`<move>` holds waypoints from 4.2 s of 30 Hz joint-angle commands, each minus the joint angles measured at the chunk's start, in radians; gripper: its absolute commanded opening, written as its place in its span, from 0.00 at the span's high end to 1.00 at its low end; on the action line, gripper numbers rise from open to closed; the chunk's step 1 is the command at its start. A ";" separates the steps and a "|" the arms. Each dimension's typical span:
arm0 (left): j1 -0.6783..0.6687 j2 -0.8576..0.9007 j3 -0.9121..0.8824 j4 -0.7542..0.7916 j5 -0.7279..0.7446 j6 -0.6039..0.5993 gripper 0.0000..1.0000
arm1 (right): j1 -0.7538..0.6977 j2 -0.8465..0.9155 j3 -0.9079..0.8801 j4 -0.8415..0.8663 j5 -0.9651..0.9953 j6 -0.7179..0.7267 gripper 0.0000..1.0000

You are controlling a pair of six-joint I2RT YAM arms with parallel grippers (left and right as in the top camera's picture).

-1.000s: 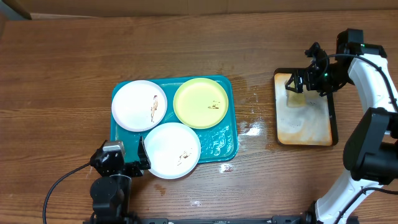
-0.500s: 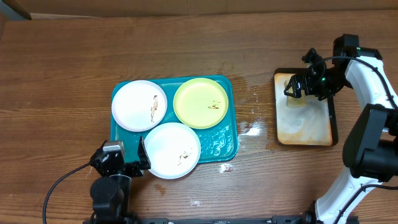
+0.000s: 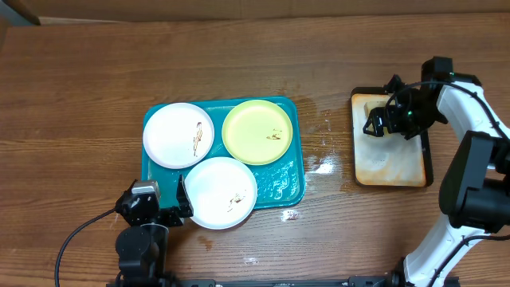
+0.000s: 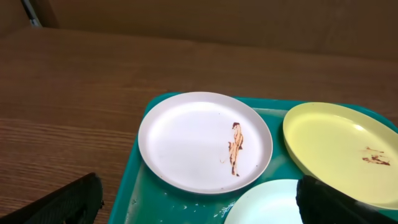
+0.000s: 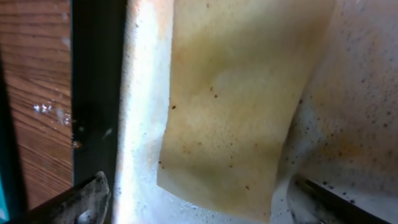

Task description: Clean dirty plates on tray and stack at the side

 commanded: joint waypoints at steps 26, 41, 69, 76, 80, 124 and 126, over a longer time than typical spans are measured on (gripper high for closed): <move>0.006 -0.011 -0.005 0.005 0.005 -0.006 0.00 | 0.061 0.003 -0.006 0.124 0.231 0.034 0.00; 0.006 -0.011 -0.005 0.005 0.005 -0.006 0.00 | 0.134 0.003 -0.006 0.093 0.298 0.077 0.01; 0.006 -0.011 -0.005 0.005 0.005 -0.006 0.00 | 0.109 0.003 -0.006 0.232 0.217 0.096 0.19; 0.006 -0.011 -0.005 0.005 0.005 -0.006 0.00 | 0.110 0.003 -0.006 0.262 0.164 0.101 0.13; 0.006 -0.011 -0.005 0.005 0.005 -0.006 0.00 | 0.110 0.003 -0.008 0.262 0.146 0.112 0.17; 0.006 -0.011 -0.005 0.005 0.005 -0.006 0.01 | 0.109 0.059 0.163 0.126 0.193 0.146 0.12; 0.006 -0.011 -0.005 0.005 0.005 -0.006 0.00 | 0.109 0.059 0.166 0.126 0.193 0.149 0.13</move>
